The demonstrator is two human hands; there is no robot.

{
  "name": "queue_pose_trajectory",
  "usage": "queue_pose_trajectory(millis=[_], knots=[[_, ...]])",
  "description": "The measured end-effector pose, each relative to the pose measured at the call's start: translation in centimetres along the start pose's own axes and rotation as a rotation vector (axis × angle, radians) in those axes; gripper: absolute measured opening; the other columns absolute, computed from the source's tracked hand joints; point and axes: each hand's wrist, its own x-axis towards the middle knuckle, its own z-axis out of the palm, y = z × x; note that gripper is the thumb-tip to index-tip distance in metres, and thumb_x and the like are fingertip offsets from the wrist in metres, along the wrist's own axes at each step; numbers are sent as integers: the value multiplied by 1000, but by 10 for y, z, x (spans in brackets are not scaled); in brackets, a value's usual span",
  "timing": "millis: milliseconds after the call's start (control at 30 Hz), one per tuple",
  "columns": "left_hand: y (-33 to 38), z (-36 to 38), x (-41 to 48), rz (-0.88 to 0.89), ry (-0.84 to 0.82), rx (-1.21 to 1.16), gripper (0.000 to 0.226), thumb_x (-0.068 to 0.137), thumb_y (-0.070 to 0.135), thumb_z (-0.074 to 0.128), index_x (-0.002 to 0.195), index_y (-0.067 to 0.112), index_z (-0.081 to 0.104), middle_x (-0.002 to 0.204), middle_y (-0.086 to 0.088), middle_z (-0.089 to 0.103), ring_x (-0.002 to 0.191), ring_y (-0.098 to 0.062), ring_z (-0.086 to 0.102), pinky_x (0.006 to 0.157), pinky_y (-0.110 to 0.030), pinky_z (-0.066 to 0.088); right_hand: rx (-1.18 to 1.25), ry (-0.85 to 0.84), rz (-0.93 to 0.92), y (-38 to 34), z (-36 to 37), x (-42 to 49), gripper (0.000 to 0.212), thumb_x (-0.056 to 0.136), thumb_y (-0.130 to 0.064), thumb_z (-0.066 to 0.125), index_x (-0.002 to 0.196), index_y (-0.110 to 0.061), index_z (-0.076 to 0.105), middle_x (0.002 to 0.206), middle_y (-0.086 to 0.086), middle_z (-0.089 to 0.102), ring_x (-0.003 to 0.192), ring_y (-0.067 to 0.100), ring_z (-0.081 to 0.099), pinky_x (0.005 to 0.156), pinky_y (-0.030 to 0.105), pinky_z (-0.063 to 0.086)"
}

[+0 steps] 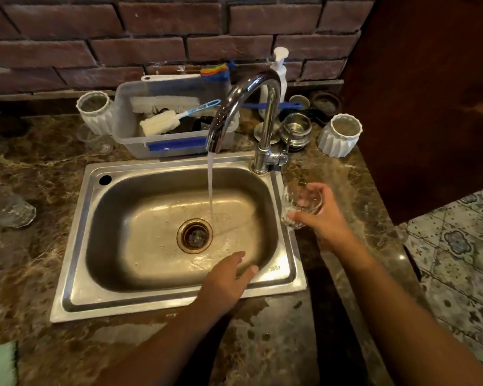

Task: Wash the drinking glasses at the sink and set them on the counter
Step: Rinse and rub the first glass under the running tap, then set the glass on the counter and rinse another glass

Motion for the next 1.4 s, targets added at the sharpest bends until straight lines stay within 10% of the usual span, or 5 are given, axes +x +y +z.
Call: queue_pose_trajectory(millis=[233, 833, 1400], knots=[[-33, 20, -5, 216, 13, 817, 78, 90, 77, 18, 143, 26, 44, 139, -1, 58, 125, -25, 53, 106, -44, 39, -16, 143, -91, 14, -29, 27, 80, 73, -12, 89, 135, -28, 42, 131, 4, 59, 123, 21, 57, 110, 45, 45], [-49, 24, 3, 264, 23, 874, 77, 91, 80, 14, 129, 23, 48, 128, -4, 61, 117, -28, 55, 96, -46, 44, -28, 250, -78, 35, -34, 70, 90, 73, -10, 88, 145, -23, 36, 122, -15, 54, 122, 14, 56, 107, 33, 43], [-86, -13, -21, 290, 154, 926, 81, 92, 78, 8, 134, 22, 48, 128, -8, 62, 115, -30, 57, 96, -48, 42, -169, 410, 115, 48, 44, -32, 71, 86, -15, 76, 147, -13, 39, 143, 16, 52, 129, 33, 54, 110, 50, 45]])
